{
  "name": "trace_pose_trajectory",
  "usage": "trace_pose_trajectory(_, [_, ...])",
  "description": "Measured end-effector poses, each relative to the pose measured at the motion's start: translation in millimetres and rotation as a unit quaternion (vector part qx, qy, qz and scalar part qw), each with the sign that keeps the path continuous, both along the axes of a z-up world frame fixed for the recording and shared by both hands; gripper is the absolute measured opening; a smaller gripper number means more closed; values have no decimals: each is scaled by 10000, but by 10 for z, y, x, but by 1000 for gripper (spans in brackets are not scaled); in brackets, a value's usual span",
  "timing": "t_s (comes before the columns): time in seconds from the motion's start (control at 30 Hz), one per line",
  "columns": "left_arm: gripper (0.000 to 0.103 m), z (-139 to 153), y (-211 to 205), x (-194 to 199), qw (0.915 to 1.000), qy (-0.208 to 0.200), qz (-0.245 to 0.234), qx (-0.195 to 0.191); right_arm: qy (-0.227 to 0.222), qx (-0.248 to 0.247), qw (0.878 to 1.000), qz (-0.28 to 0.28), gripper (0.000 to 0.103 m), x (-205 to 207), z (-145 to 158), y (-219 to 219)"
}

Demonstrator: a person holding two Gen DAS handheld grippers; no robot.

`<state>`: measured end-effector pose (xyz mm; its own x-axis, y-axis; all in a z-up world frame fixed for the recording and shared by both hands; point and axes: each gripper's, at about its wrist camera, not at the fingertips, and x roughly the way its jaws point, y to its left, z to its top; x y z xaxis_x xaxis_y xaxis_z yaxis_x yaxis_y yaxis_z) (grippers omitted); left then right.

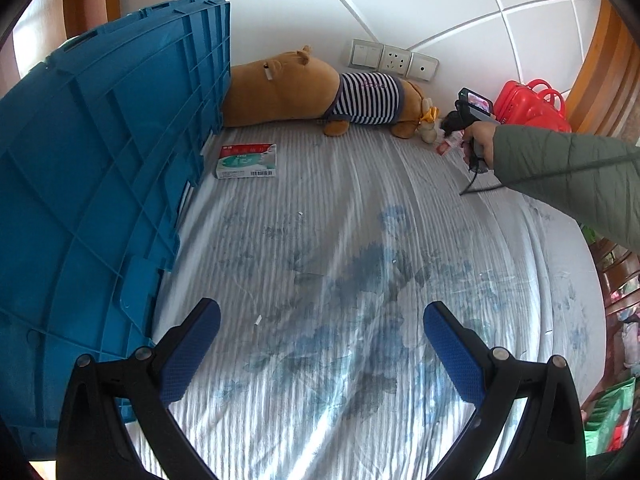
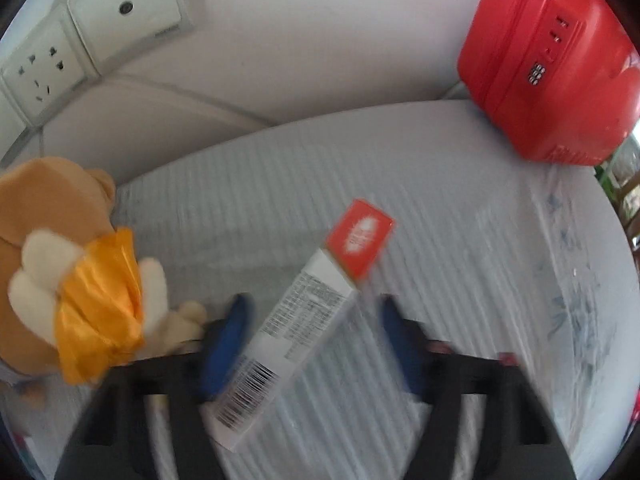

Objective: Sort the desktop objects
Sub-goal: 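Move the right tool to the red-white medicine box and grasp it, then grasp the yellow duck plush with the left tool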

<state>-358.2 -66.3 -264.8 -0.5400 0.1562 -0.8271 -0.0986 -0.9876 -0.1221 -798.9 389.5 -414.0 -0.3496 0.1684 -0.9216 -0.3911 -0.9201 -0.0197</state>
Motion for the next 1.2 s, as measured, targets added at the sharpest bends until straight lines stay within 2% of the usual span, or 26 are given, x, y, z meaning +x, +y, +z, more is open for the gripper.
trace_pose_trajectory(0.07, [103,17,12,-18,10000,30,-19,8,-7,59,9999,135,22,72,6,6])
trace_pose_trajectory(0.27, [103,134,171,-133,9995,215,-231,65,163,399,9973,598,22,494,220,-32])
trace_pose_trajectory(0.4, [103,242,330,-285,9981,387,-456,116,403,566,9927,988,22,1010,589,-87])
trace_pose_trajectory(0.53, [103,221,523,-587,9958,583,-682,160,626,632,9888,1201,22,1650,1000,-42])
trace_pose_trajectory(0.67, [103,42,848,-1081,9937,692,-860,196,770,667,9863,1300,22,2264,1285,21])
trace_pose_trajectory(0.83, [103,-159,1426,-1782,9933,791,-821,209,927,596,9848,1345,22,2996,1548,103])
trace_pose_trajectory(1.03, [103,-451,2336,-2781,9936,1028,-282,382,1067,442,9849,1290,22,3707,1705,499])
trace_pose_trajectory(1.2, [103,-821,3015,-3495,9925,1197,236,112,1001,511,9850,1312,22,4057,1699,978])
